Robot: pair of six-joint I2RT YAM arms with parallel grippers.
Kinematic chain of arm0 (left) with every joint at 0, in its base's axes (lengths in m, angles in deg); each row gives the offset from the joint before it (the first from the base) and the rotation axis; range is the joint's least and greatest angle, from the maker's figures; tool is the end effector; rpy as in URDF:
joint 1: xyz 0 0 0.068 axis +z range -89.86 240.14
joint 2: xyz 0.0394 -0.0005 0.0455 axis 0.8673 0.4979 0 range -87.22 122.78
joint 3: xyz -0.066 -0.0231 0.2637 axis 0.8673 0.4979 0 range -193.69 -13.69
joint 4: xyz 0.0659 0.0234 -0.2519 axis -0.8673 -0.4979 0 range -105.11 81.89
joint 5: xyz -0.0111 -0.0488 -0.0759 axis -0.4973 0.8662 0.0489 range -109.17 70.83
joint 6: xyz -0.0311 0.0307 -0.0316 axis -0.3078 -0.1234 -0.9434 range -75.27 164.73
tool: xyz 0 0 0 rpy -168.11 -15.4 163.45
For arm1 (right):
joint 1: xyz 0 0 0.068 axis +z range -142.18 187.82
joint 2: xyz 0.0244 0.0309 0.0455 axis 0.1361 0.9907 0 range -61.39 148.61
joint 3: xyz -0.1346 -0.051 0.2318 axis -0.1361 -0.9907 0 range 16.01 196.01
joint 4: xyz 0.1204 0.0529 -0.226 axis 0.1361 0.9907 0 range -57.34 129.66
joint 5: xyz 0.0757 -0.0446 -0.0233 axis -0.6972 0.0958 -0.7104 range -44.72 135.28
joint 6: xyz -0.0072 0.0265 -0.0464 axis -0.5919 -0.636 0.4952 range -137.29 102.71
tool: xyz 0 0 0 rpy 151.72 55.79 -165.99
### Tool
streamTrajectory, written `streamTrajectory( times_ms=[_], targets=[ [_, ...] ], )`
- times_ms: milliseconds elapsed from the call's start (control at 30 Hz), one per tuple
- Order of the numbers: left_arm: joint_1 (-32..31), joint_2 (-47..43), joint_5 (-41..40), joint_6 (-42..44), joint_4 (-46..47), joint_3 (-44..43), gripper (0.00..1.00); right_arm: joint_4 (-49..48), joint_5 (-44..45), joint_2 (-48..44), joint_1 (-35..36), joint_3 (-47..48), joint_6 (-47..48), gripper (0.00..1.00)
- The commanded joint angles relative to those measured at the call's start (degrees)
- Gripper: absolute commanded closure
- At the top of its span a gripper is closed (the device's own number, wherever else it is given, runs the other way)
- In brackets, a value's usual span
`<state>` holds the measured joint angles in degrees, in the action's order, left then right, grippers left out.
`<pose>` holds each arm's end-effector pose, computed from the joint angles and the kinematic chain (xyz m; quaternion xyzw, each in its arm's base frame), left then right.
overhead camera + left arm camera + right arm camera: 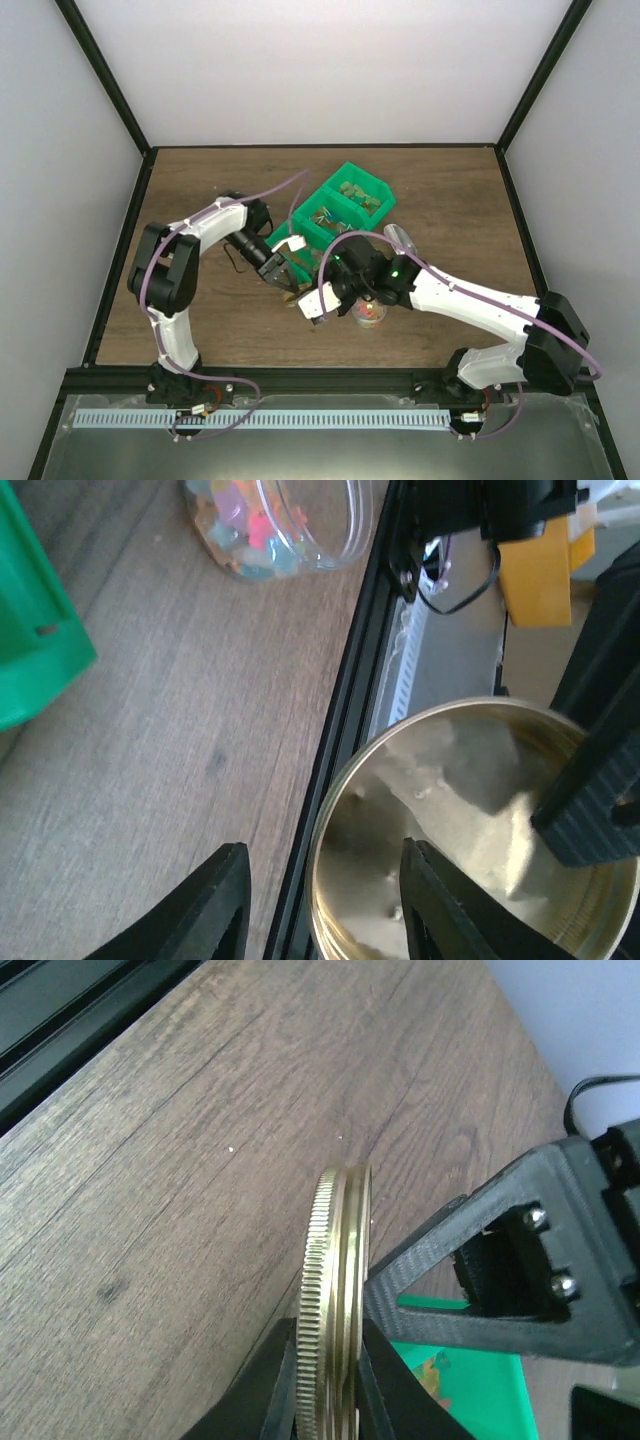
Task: Pack the candies
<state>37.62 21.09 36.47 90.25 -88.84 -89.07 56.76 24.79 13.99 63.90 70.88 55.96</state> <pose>0.2690 -0.1433 0.1951 -0.4050 -0.7710 0.4838 0.0866 0.1461 0.2395 0.2641 -0.8499 0.3264 0.1056 0.4000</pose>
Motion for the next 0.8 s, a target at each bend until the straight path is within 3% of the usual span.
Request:
streamTrajectory(
  times_ms=[0, 100, 200, 267, 367, 500, 600, 767],
  targets=[
    [2.2, -2.4, 1.7, 1.2, 0.3, -3.0, 0.52, -0.5, 1.5, -0.2, -0.1, 1.7, -7.7, 0.99],
    [6.3, -4.4, 1.0, -1.4, 2.7, -4.4, 0.41, 0.1, -0.2, -0.7, -1.4, 2.6, -12.6, 0.99],
    [12.8, -7.2, -0.3, -6.8, 7.9, -7.5, 0.37, 0.3, -2.1, -1.5, -2.9, 3.8, -18.6, 0.99],
    [18.3, -12.3, -3.1, -15.7, 20.9, -8.0, 0.29, 0.2, -4.8, -2.3, -5.3, 5.3, -25.4, 0.99],
    [24.2, -24.2, -10.7, -28.2, 43.8, -3.1, 0.01, -1.0, -11.2, -3.0, -10.3, 7.6, -37.7, 0.99],
    [24.4, -36.6, -19.3, -29.9, 62.8, 5.9, 0.0, -4.2, -20.5, -2.8, -18.9, 9.1, -57.0, 0.99],
    [21.7, -38.9, -16.4, -21.6, 59.0, 5.9, 0.0, -6.3, -29.1, -1.0, -26.1, 8.9, -71.3, 0.99],
    [7.5, -39.9, -21.0, -8.0, 48.8, 7.0, 0.0, -16.3, -47.4, 2.3, -37.1, 3.1, -93.1, 0.99]
  ],
)
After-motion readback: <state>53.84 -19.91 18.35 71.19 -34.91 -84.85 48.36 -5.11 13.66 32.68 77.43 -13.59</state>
